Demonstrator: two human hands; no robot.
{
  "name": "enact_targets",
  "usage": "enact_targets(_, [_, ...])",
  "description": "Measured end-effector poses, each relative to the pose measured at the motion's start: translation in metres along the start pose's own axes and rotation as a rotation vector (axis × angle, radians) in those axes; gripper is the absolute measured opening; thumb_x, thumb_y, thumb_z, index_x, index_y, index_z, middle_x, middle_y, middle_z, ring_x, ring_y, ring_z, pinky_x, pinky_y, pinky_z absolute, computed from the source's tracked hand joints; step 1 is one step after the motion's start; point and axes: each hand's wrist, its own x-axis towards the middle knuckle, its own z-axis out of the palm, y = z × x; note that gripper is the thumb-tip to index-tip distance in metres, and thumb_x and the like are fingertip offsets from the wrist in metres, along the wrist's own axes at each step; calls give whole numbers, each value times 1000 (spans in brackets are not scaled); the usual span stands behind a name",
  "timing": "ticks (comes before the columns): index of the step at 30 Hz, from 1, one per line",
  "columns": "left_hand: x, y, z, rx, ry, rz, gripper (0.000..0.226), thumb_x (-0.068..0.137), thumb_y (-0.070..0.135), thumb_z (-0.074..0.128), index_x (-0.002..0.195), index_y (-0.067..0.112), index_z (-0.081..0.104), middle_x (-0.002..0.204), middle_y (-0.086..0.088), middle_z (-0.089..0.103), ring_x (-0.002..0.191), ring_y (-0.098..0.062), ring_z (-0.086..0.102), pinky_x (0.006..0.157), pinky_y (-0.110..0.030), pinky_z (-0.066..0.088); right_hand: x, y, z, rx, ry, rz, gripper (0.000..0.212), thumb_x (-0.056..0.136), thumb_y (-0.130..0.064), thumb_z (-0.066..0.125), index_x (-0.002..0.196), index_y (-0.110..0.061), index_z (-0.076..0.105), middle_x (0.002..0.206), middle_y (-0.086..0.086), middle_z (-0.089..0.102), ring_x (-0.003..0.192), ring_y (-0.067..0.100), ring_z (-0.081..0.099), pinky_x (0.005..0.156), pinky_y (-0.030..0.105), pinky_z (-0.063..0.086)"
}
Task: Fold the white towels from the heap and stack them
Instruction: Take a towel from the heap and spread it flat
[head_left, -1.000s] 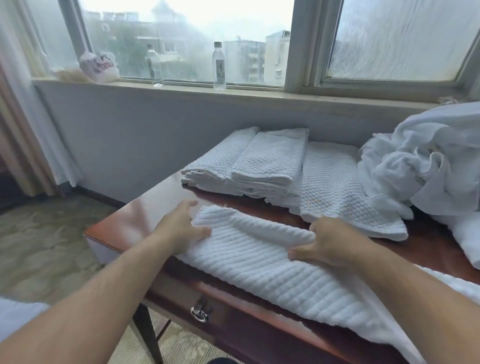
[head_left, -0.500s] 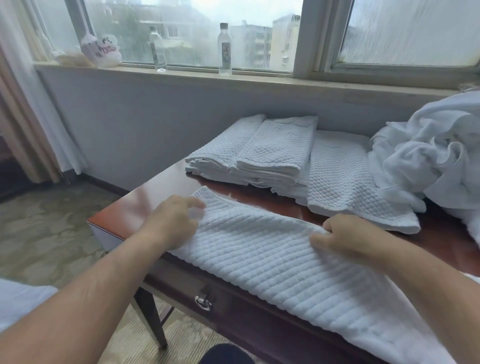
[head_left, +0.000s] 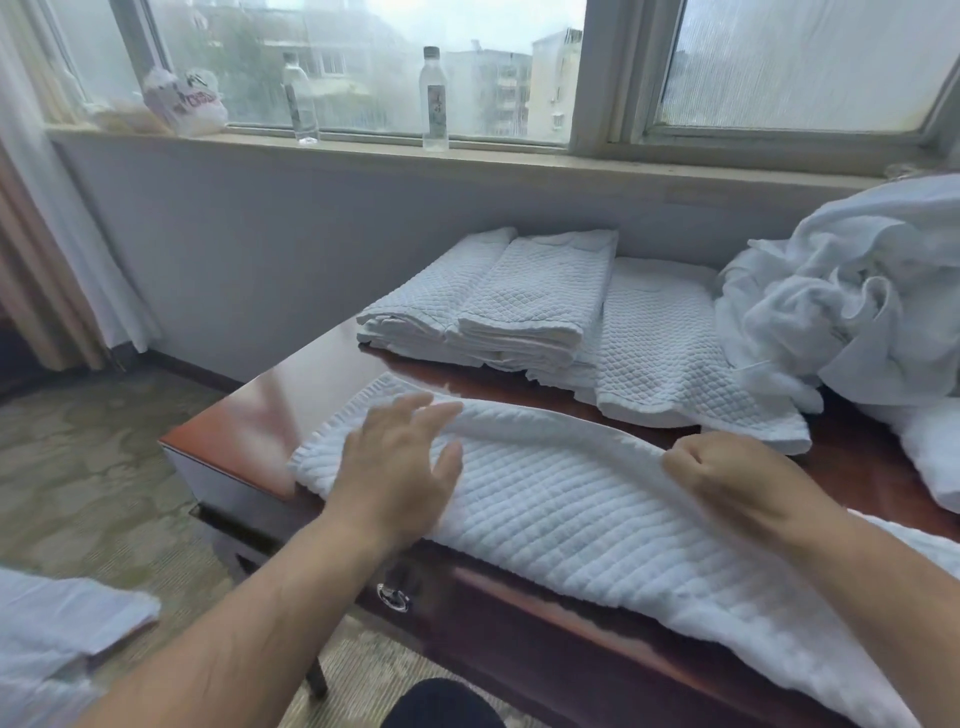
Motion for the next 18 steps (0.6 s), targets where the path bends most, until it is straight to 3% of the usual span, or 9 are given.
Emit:
enact_targets(2, [-9, 26, 12, -50, -114, 126, 56, 100, 60, 30, 153, 42, 32, 164, 10, 23, 151, -11, 15, 121, -37, 9, -5, 10, -8, -4, -59, 14, 37, 76, -55, 35, 59, -22, 39, 57, -13, 49, 55, 8, 41, 58, 32, 35])
enact_targets(5, [-11, 40, 31, 74, -290, 98, 66, 96, 71, 18, 156, 44, 18, 169, 8, 2, 155, -16, -4, 124, -44, -2, -8, 27, -11, -43, -54, 68, 24, 93, -42, 53, 75, -26, 51, 73, -13, 57, 70, 6, 54, 60, 28, 36])
enact_targets(8, [-1, 29, 30, 131, -400, 45, 74, 91, 79, 22, 156, 47, 7, 168, 12, -10, 154, -17, -13, 123, -49, -6, -13, 32, -8, -105, 192, 26, 22, 94, -51, 57, 93, -30, 51, 78, -9, 58, 78, 22, 57, 66, 35, 36])
enact_targets(11, [3, 22, 22, 148, -468, 33, 79, 89, 82, 26, 156, 47, 4, 167, 15, -12, 154, -15, -14, 123, -49, -8, -21, 34, 1, -316, 261, 35, 40, 93, -69, 42, 92, -30, 48, 89, -5, 67, 87, 23, 62, 72, 35, 33])
enact_targets(13, [3, 28, 20, 145, -473, -1, 75, 93, 73, 31, 157, 44, 7, 168, 11, -9, 154, -18, -13, 123, -50, -8, -23, 38, 3, -457, 262, 102, 56, 90, -80, 23, 91, -30, 48, 90, -8, 69, 90, 18, 64, 77, 37, 30])
enact_targets(15, [0, 47, 22, 144, -397, 1, 66, 97, 56, 36, 157, 37, 16, 169, 3, 0, 155, -21, -6, 124, -49, -4, -28, 46, -2, -473, 255, 154, 63, 90, -82, 16, 90, -29, 51, 88, -10, 67, 88, 17, 63, 81, 40, 31])
enact_targets(18, [-14, 88, 34, 12, -234, 226, 54, 101, 47, 36, 153, 32, 32, 165, 5, 21, 153, -15, 6, 122, -36, -1, -41, 67, -15, -343, 207, 95, 47, 94, -69, 33, 76, -29, 48, 76, -14, 61, 76, 9, 55, 81, 39, 33])
